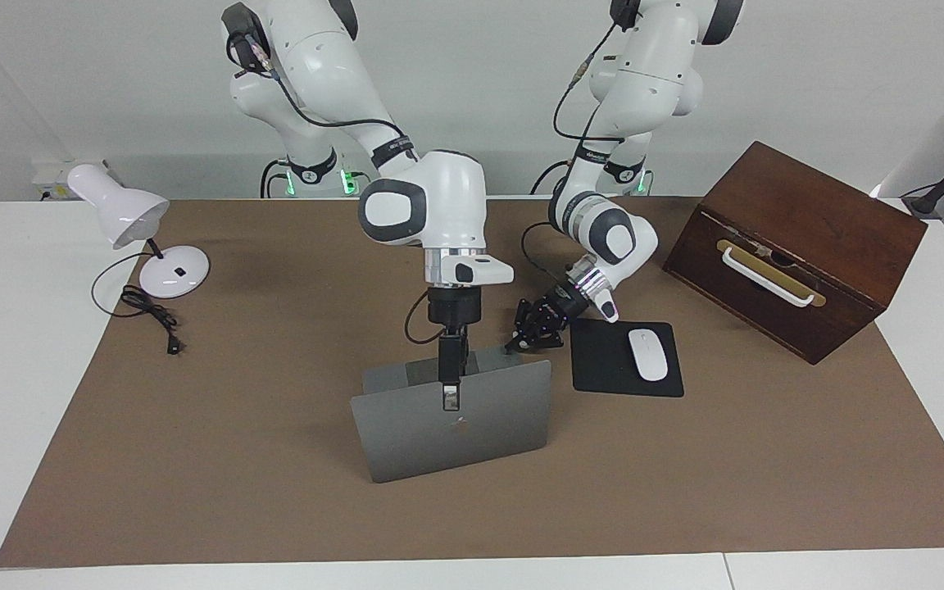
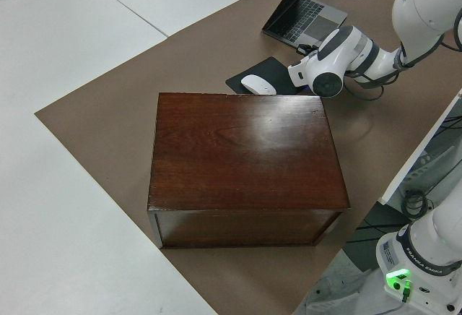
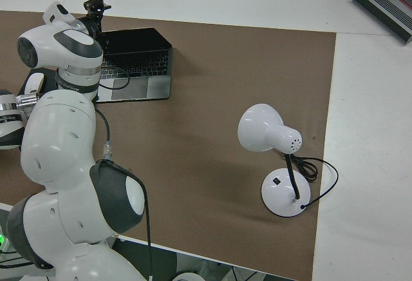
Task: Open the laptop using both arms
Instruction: 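Push the raised lid farther from the robot with the right gripper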
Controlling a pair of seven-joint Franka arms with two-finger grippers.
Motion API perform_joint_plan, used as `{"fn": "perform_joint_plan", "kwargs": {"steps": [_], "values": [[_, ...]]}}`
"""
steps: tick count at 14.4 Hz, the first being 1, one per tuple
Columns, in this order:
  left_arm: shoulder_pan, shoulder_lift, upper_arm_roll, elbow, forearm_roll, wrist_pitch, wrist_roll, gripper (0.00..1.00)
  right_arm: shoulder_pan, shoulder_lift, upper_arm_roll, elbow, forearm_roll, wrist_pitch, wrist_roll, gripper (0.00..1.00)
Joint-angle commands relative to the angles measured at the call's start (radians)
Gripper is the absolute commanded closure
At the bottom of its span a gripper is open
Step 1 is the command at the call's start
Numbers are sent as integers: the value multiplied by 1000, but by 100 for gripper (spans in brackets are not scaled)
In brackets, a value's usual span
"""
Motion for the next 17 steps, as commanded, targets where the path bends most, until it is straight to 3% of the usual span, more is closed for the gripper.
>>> {"fn": "perform_joint_plan", "kwargs": {"steps": [1, 17], "values": [[3, 82, 1, 27, -19, 20, 42, 100, -21, 47, 12, 78, 33, 8, -52, 0], [3, 82, 1, 28, -19, 21, 42, 100, -32, 121, 13, 197, 140, -8, -207, 0]]}}
